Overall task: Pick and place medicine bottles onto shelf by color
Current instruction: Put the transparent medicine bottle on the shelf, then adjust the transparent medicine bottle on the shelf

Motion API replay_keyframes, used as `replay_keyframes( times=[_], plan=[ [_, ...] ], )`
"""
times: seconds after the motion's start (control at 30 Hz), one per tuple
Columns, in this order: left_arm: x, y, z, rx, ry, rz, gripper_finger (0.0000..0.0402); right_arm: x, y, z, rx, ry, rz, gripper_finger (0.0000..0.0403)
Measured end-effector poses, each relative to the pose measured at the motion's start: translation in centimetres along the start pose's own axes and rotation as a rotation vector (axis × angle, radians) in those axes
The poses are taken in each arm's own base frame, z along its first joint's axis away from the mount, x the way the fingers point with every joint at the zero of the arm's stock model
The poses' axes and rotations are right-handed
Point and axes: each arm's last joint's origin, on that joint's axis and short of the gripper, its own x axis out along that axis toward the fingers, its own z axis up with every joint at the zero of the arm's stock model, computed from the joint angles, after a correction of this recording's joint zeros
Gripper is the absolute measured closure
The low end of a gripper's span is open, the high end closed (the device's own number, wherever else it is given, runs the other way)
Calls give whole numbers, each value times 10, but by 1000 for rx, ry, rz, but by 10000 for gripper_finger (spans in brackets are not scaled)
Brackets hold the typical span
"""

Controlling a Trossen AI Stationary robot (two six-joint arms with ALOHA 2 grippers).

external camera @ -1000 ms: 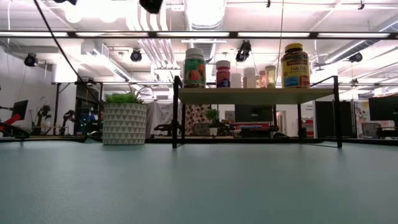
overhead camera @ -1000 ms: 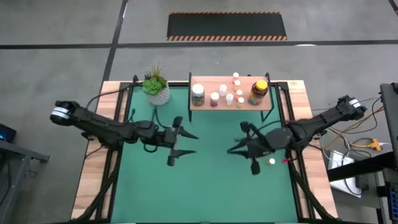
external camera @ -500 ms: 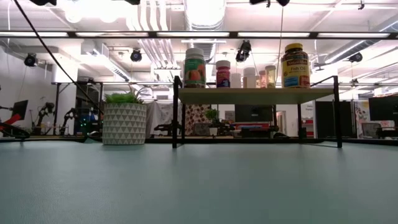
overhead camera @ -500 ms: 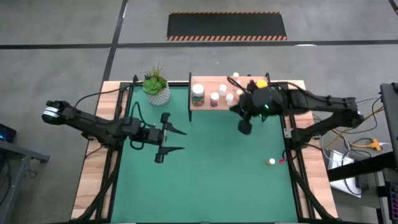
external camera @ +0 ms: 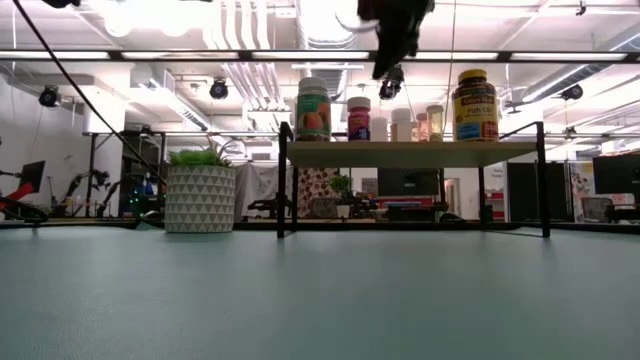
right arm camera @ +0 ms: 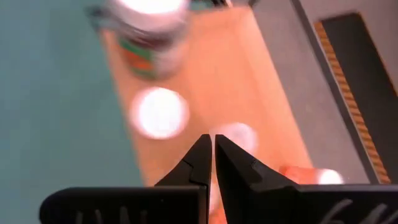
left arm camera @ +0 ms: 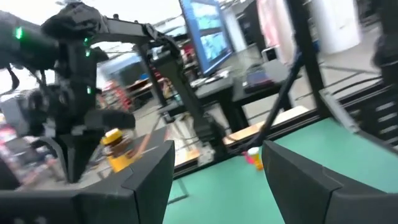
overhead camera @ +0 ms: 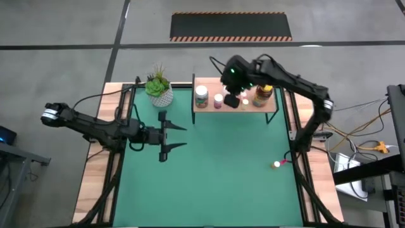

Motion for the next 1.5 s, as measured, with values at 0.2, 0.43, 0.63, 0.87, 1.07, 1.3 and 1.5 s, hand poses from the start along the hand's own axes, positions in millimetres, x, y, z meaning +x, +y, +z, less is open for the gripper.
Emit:
replay_keyframes(
  times=[0.2, 0.43, 0.63, 0.87, 1.07, 1.3, 1.5],
  plan=[
    [0, 2, -3, 24, 56, 86, 178, 32, -35, 8, -12, 125, 13, 390],
    [-2, 3, -5, 70, 67, 106, 178, 59, -53, 5, -9, 190, 60, 390],
    [-2, 2, -7, 76, 75, 105, 178, 66, -55, 3, -15, 208, 65, 390],
    [-2, 2, -7, 77, 75, 106, 178, 63, -56, 0, -14, 240, 59, 390],
    [-2, 2, -7, 76, 75, 108, 178, 59, -57, -1, -5, 262, 15, 390],
    [-3, 1, -8, 75, 79, 107, 178, 42, -56, 1, 26, 269, 23, 390],
    [-3, 1, -10, 77, 85, 105, 178, 35, -48, -8, 56, 362, 160, 390]
  ],
)
